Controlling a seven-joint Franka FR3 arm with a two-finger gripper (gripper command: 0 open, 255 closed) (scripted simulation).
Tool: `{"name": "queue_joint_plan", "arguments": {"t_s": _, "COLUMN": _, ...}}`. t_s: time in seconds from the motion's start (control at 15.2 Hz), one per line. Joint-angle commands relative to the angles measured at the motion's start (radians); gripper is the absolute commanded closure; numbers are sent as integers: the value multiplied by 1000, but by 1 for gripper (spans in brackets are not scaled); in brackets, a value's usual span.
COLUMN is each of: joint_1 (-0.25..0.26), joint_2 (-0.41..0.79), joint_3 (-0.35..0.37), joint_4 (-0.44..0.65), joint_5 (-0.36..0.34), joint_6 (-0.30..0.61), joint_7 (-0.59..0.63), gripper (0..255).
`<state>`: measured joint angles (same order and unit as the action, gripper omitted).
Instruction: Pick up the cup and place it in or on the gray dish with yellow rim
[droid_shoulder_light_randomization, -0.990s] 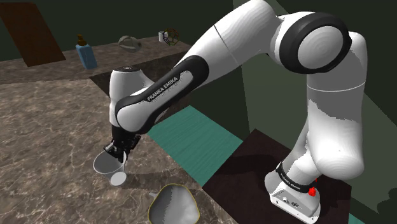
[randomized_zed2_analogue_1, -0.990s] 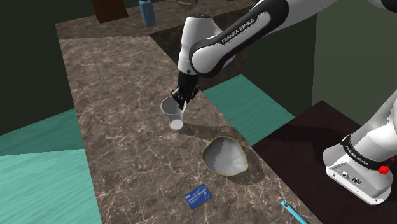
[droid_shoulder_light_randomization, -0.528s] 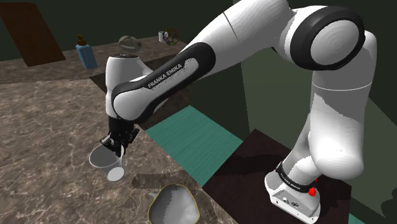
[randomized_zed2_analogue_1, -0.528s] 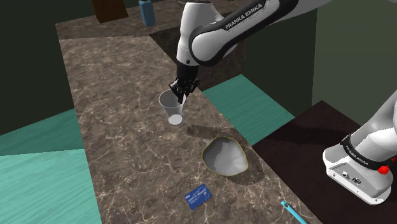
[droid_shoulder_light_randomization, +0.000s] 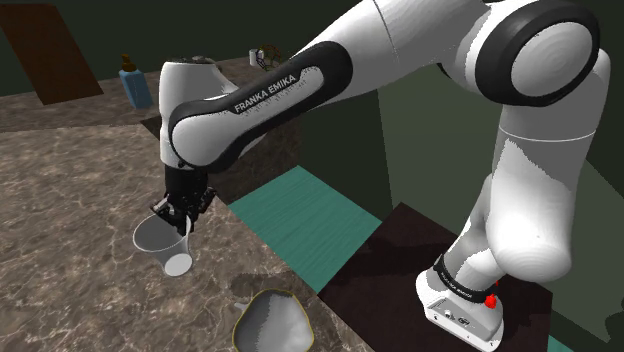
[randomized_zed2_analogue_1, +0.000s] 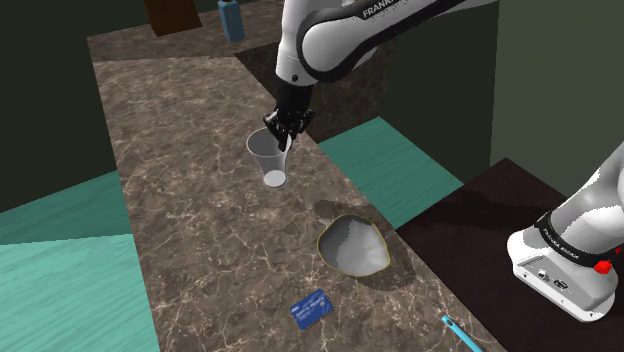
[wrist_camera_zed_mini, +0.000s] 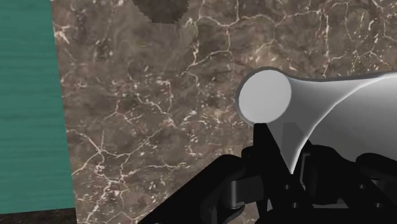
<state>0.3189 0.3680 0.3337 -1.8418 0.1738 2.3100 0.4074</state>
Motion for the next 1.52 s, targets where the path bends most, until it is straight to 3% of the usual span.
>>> {"name": "queue_joint_plan", "arguments": {"t_s": 0.0, "joint_1": -2, "joint_2": -14, "joint_3": 1, "joint_4": 9, "joint_5": 2, "joint_6": -22, "joint_7": 3, "gripper": 255}}
{"name": "queue_joint_plan", "arguments": {"t_s": 0.2, "joint_1": -4, "joint_2": -32, "joint_3": 2, "joint_4": 25, "joint_5": 3, "joint_6": -55, "joint_7": 8, "gripper": 255}}
{"name": "queue_joint_plan", "arguments": {"t_s": 0.79, "joint_1": -14, "joint_2": -387, "joint_3": 53, "joint_4": -375, "joint_5": 161, "joint_6": 4, "joint_7": -36, "gripper": 255}}
{"name": "queue_joint_plan", "arguments": {"t_s": 1.45, "joint_1": 74, "joint_2": -804, "joint_3": 65, "joint_4": -709, "joint_5": 335, "joint_6": -63, "joint_7": -47, "gripper": 255}}
